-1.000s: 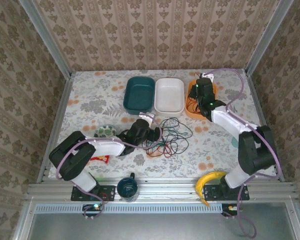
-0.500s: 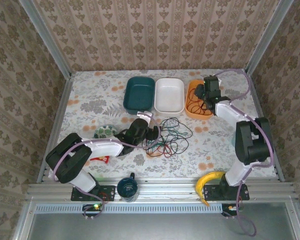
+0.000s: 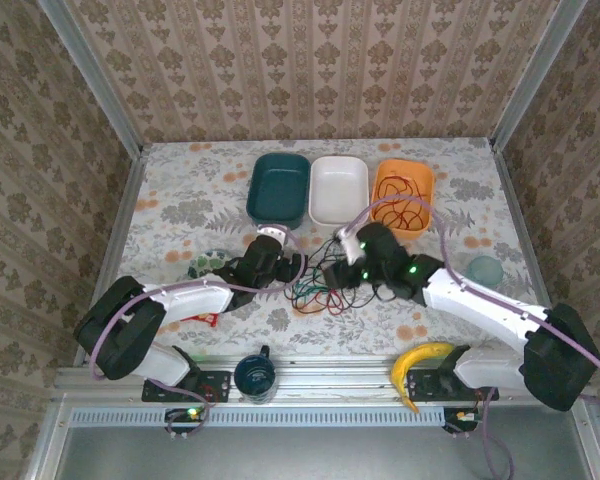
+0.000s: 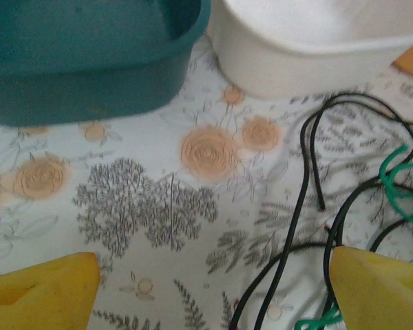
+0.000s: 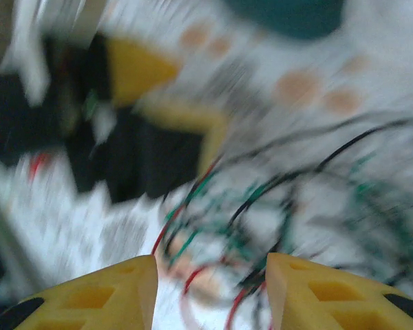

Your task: Untangle the cables

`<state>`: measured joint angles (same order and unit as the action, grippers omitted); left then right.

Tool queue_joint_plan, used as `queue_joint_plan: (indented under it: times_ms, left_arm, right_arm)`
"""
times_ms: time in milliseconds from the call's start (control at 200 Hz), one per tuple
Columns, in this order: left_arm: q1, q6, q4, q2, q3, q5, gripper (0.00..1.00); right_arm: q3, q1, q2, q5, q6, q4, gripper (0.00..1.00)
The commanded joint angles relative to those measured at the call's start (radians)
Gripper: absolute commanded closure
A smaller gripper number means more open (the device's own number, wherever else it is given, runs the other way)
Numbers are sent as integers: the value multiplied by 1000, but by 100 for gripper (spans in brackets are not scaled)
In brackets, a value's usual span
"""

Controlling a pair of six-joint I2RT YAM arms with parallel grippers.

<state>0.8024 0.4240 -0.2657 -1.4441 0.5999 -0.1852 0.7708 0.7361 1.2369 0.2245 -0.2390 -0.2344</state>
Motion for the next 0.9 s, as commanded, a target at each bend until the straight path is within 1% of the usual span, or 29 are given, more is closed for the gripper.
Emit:
queue_joint_plan:
  times_ms: [0,80,165,185,300,450,540,585,620,645,660,690,725,770,810,895]
  left_arm:
    - [-5,18,58,28,-8,14,12]
    - [-5,21,57,30,-6,12,12]
    - [-5,23,52,30,-5,9,12]
    - [-4,23,50,30,-5,9,12]
    - [-3,23,52,30,-5,6,12]
    - [3,23,45,36,-14,1,12]
    - [10,15,45,39,-14,5,12]
    - [17,3,47,38,-12,9,12]
    - [24,-13,53,35,-7,7,12]
    - [31,-24,60,32,-3,2,12]
    - [34,-30,66,30,1,-1,12]
    - [41,-44,75,27,7,-3,12]
    - [49,-55,81,21,13,-2,12]
    - [55,-66,80,13,18,10,12]
    - [58,-70,75,5,21,27,12]
    - [61,-80,54,-25,30,68,13]
  right_arm:
    - [13,78,47,44,159,-179,54]
    - [59,85,113,21,157,-224,54]
    - [89,84,146,32,176,-220,54]
    - [99,84,180,32,184,-227,54]
    - [158,84,268,25,224,-273,55]
    - [225,82,375,37,244,-298,56]
    - [263,83,435,36,251,-343,58]
    - [272,83,453,37,253,-345,62]
    - [271,82,454,37,256,-343,68]
    - [266,83,446,34,257,-335,74]
    - [262,81,439,32,259,-330,80]
    - [253,79,423,26,258,-318,89]
    - [243,73,396,20,254,-308,95]
    - [229,58,356,19,245,-307,97]
    - [216,34,315,32,237,-272,98]
    - [197,-31,226,109,213,-252,99]
